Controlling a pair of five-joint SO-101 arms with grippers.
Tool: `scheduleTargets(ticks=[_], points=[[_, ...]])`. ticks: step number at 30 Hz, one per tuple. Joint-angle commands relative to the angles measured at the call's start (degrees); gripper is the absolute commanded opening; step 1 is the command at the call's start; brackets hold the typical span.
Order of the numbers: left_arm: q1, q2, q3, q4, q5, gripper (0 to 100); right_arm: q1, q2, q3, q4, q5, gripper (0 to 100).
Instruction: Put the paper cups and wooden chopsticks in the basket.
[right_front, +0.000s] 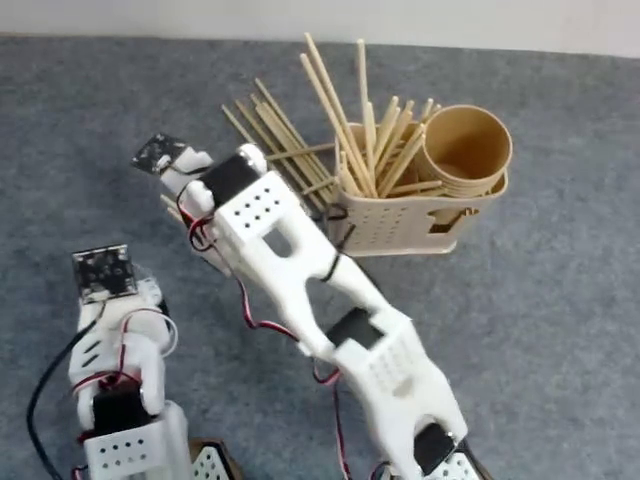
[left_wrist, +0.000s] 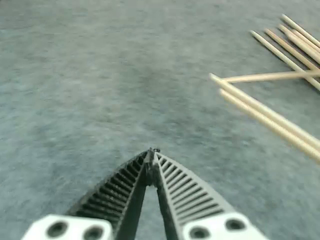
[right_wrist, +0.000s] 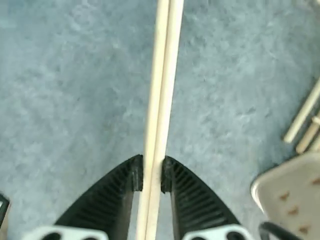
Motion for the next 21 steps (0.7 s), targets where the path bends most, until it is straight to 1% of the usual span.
scheduleTargets(ticks=[1,6,12,16,21], points=[[5.05,-0.57,1.19,2.37,0.26,0,-0.48,-10.42,4.35,0.84,0.18,0.5],[8.48,-0.57,1.19,10.37,0.26,0,-0.57,-18.33,10.07,0.75,-2.37,0.5],[8.40,-0.48,1.19,21.01,0.35,0,-3.56,-29.14,18.15,0.75,-2.55,0.5],[8.31,-0.40,1.19,25.23,0.62,0,-5.23,-37.32,24.13,0.75,-2.64,0.5],[8.31,-0.40,1.19,30.51,0.62,0,-5.41,-48.48,30.37,0.75,-5.80,0.5]])
